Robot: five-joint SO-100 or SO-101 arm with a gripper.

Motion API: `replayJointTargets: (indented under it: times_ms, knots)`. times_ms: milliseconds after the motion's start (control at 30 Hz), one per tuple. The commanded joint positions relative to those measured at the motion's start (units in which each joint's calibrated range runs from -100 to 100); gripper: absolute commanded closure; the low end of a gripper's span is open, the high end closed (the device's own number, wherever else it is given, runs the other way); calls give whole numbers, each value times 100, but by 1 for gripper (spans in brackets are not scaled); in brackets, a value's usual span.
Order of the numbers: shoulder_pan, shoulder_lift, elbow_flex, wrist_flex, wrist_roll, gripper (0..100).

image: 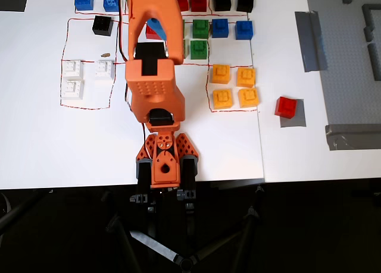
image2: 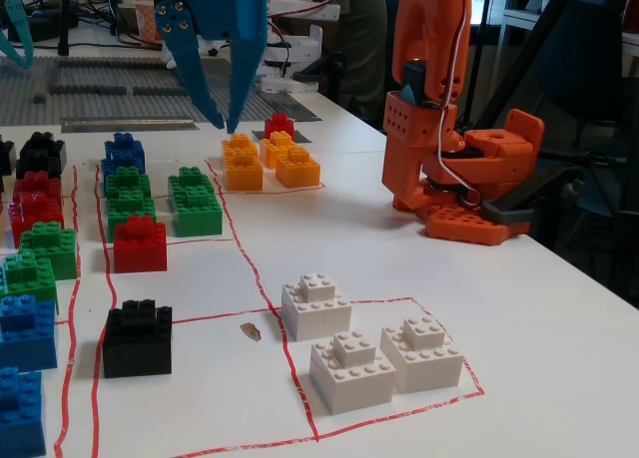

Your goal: Grab the block and put it in the grey marker

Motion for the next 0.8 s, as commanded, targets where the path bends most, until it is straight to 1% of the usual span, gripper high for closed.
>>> replayJointTargets:
  times_ms: [0,333,500,767]
  knots:
    - [-166,-237,-388,-244,-200,99]
    - [-523,-254,156,-766,-488,99]
    - [-731,-349,465,-945,-493,99]
    - [-698,-254,456,-945,-464,99]
